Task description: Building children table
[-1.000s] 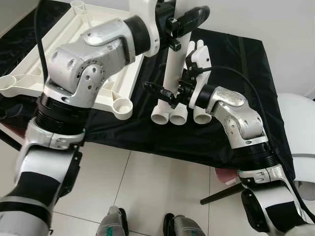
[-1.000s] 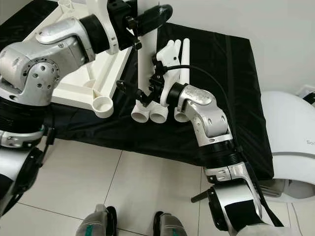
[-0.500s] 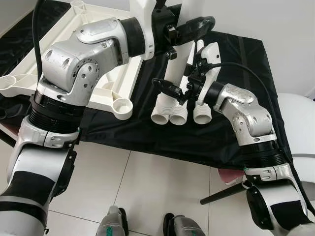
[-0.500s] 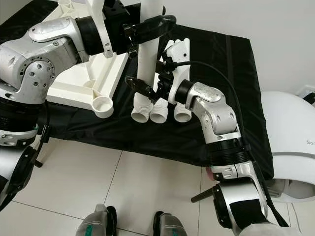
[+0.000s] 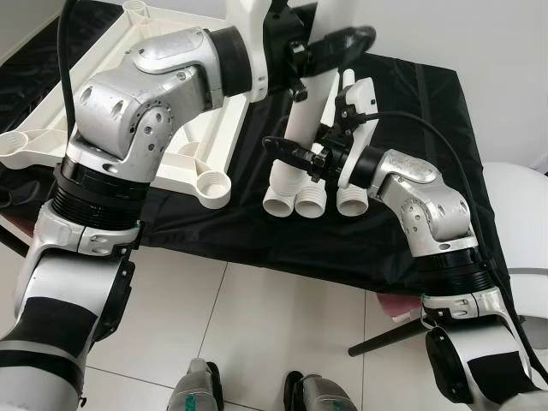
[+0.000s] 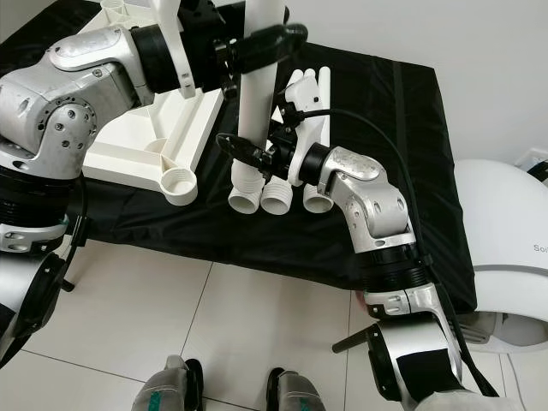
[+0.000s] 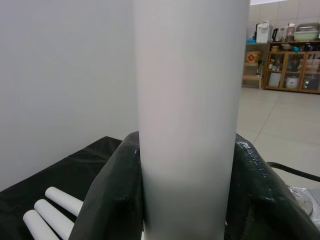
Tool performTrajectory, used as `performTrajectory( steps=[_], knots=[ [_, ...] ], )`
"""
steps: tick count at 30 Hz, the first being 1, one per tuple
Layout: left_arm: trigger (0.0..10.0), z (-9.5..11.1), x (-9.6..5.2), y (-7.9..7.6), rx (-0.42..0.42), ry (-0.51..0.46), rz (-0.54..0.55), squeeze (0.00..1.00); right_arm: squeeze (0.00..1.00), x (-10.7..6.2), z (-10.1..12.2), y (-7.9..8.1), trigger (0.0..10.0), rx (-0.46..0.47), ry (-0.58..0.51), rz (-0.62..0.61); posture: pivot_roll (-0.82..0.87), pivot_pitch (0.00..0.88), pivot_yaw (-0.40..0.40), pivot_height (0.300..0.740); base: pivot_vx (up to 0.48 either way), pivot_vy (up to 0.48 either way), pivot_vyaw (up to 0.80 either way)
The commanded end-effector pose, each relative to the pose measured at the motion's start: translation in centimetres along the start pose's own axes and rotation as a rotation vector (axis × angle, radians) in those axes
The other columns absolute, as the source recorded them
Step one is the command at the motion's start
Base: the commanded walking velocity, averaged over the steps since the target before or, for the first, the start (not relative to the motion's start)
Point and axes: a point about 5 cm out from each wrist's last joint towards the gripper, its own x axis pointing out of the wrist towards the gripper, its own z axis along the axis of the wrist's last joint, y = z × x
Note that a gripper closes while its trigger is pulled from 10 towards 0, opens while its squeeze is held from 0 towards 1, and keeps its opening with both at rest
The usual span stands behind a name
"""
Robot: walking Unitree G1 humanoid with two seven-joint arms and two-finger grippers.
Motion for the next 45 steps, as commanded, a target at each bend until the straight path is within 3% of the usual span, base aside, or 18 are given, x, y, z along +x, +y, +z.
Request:
performTrajectory(
  steps=[1, 8, 11, 12, 13, 14, 22, 27, 28, 29, 33, 35, 39, 40, 42, 43, 45],
  knots=[
    [10.0, 0.9, 0.2, -0.6, 0.046, -0.035, -0.040, 0.00, 0.00, -0.3, -0.7, 0.3, 0.0, 0.042, 0.010, 0.018, 0.02, 0.160, -0.055, 0.740, 0.000, 0.000, 0.00],
    [10.0, 0.8, 0.2, -0.8, 0.040, -0.027, -0.059, 0.00, 0.00, -0.3, -0.5, 0.8, 0.0, 0.059, -0.019, 0.047, 0.02, 0.160, -0.051, 0.740, 0.000, 0.000, 0.00],
    [10.0, 0.7, 0.2, -0.8, 0.044, -0.024, -0.068, 0.00, 0.00, -0.3, -0.3, 0.3, 0.0, 0.062, -0.035, 0.001, 0.03, 0.160, -0.043, 0.740, 0.000, 0.000, 0.00],
    [10.0, 0.6, 0.2, -0.8, 0.033, -0.021, -0.068, 0.00, 0.00, -0.2, -0.1, 0.1, 10.0, 0.076, -0.043, -0.021, 0.03, 0.159, -0.043, 0.740, 0.000, 0.000, 0.00],
    [10.0, 0.6, 0.2, -0.8, 0.033, -0.021, -0.068, 0.00, 0.00, -0.2, -0.1, 0.1, 10.0, 0.076, -0.043, -0.021, 0.03, 0.159, -0.043, 0.740, 0.000, 0.000, 0.00],
    [10.0, 0.5, 0.2, -0.8, 0.005, -0.025, -0.055, 1.00, 0.00, -0.2, 0.0, 0.0, 10.0, 0.086, -0.052, -0.035, 0.03, 0.159, -0.042, 0.740, 0.000, 0.000, 0.00],
    [10.0, 0.7, 0.0, 0.1, -0.057, -0.066, -0.002, 1.00, 0.00, -0.3, 0.3, -0.4, 10.0, 0.086, -0.086, -0.079, 0.03, 0.152, -0.041, 0.740, 0.000, 0.000, 0.00],
    [10.0, 1.0, -0.2, 1.2, -0.118, -0.111, 0.058, 1.00, 0.00, -0.5, 0.6, -1.4, 10.0, 0.090, -0.138, -0.172, 0.03, 0.145, -0.040, 0.740, 0.000, 0.000, 0.00],
    [10.0, 1.1, -0.4, 1.6, -0.131, -0.119, 0.087, 0.05, 0.00, -0.6, 0.6, -1.7, 10.0, 0.091, -0.151, -0.197, 0.03, 0.142, -0.035, 0.740, 0.000, 0.000, 0.00],
    [10.0, 1.1, -0.5, 1.9, -0.149, -0.123, 0.113, 0.00, 0.00, -0.7, 0.6, -1.9, 10.0, 0.093, -0.163, -0.222, 0.03, 0.142, -0.035, 0.740, 0.000, 0.000, 0.00],
    [10.0, 1.1, -1.2, 3.5, -0.176, -0.127, 0.228, 0.00, 0.00, -1.3, 0.5, -2.6, 10.0, 0.104, -0.197, -0.320, 0.03, 0.141, -0.033, 0.740, 0.000, 0.000, 0.00],
    [10.0, 0.9, -2.4, 5.3, -0.176, -0.116, 0.373, 0.00, 0.00, -1.9, 0.3, -3.1, 10.0, 0.107, -0.229, -0.398, 0.03, 0.141, -0.030, 0.740, 0.000, 0.000, 0.00],
    [10.0, 0.8, -3.0, 6.0, -0.166, -0.106, 0.430, 0.00, 0.00, -2.1, 0.2, -3.2, 10.0, 0.109, -0.238, -0.421, 0.03, 0.141, -0.030, 0.740, 0.000, 0.000, 0.00],
    [10.0, -1.3, -5.8, 6.0, -0.172, -0.073, 0.550, 0.00, 0.00, -2.3, -0.1, -3.2, 10.0, 0.100, -0.255, -0.460, 0.03, 0.140, -0.030, 0.740, 0.000, 0.000, 0.00],
    [10.0, -1.3, -5.8, 6.0, -0.172, -0.073, 0.550, 0.00, 0.00, -2.3, -0.1, -3.2, 10.0, 0.100, -0.255, -0.460, 0.03, 0.140, -0.030, 0.740, 0.000, 0.000, 0.00],
    [10.0, -3.8, -8.3, 5.8, -0.205, -0.031, 0.684, 0.00, 0.00, -2.5, -0.4, -2.9, 10.0, 0.114, -0.287, -0.492, 0.03, 0.138, -0.030, 0.740, 0.000, 0.000, 0.00],
    [10.0, -3.8, -8.3, 5.8, -0.205, -0.031, 0.684, 0.00, 0.00, -2.5, -0.4, -2.9, 10.0, 0.114, -0.287, -0.492, 0.03, 0.138, -0.030, 0.740, 0.000, 0.000, 0.00]
  ],
)
